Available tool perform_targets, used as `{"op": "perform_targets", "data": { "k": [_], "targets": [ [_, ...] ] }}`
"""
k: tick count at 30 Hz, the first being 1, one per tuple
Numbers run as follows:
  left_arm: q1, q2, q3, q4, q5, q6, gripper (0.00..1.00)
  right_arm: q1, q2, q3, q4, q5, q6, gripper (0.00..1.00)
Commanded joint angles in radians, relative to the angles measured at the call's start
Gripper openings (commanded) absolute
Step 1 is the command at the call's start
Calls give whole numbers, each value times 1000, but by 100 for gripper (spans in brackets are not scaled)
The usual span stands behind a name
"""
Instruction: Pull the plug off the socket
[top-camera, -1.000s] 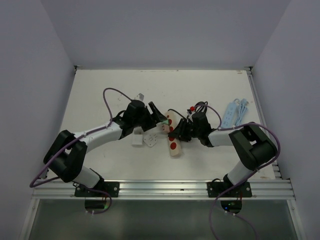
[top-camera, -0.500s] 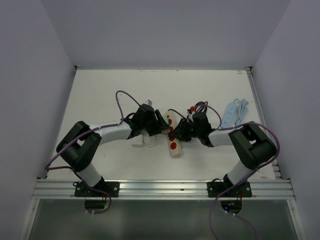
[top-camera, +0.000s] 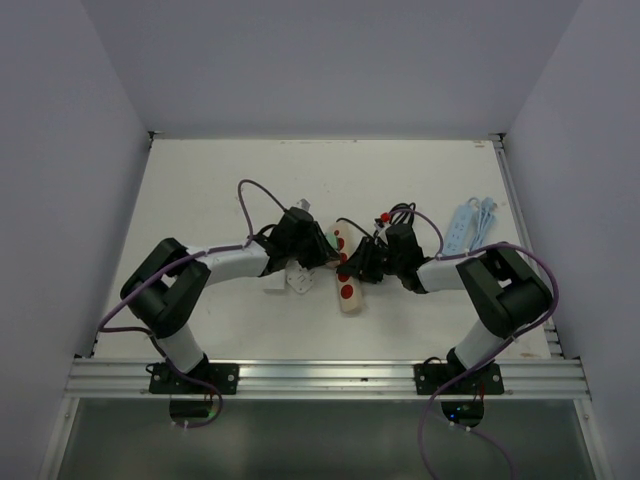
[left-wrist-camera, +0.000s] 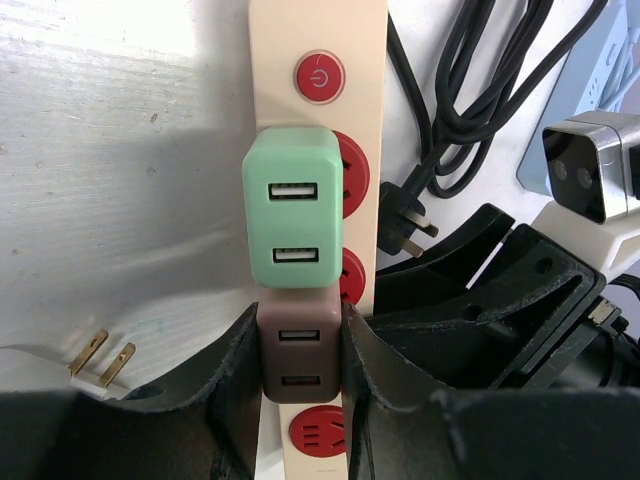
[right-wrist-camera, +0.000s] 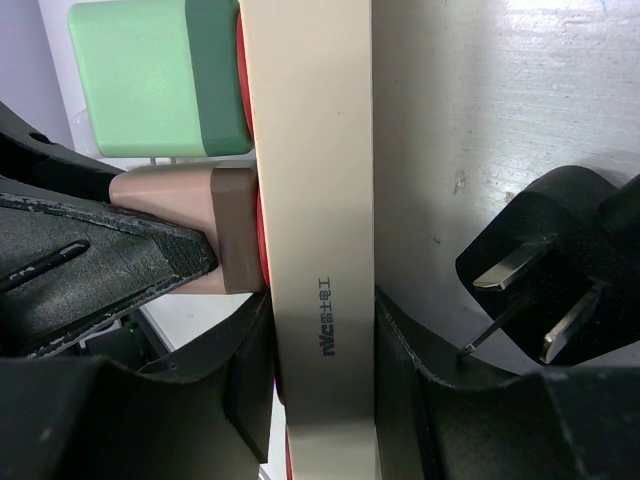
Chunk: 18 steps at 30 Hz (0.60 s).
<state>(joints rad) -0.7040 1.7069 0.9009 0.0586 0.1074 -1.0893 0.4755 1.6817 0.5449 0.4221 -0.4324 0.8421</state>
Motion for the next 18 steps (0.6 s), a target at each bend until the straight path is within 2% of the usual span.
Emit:
{"op": "perform_targets", "data": {
  "k": [1,3,4,7,9,18],
  "targets": [
    [-17,17,21,76,5,2,11,-9,90,-82,-293,173,-78,1],
    [-18,10,16,76,3,0,0,-9,82,-83,-287,167,-77,16],
    [-18,7,15,75,2,-1,0,-9,78,-89,-284,166,-77,31],
    [-17,-9,20,70,-9,-3,0,-9,64,-94,-287,144,-83,48],
    [-17,-15,27,66,-11,-6,0,-9,53,-99,-295,141,-84,51],
    [-17,-23,87,38,-3,-7,0,11,58,-97,-309,132,-93,53]
  ]
}}
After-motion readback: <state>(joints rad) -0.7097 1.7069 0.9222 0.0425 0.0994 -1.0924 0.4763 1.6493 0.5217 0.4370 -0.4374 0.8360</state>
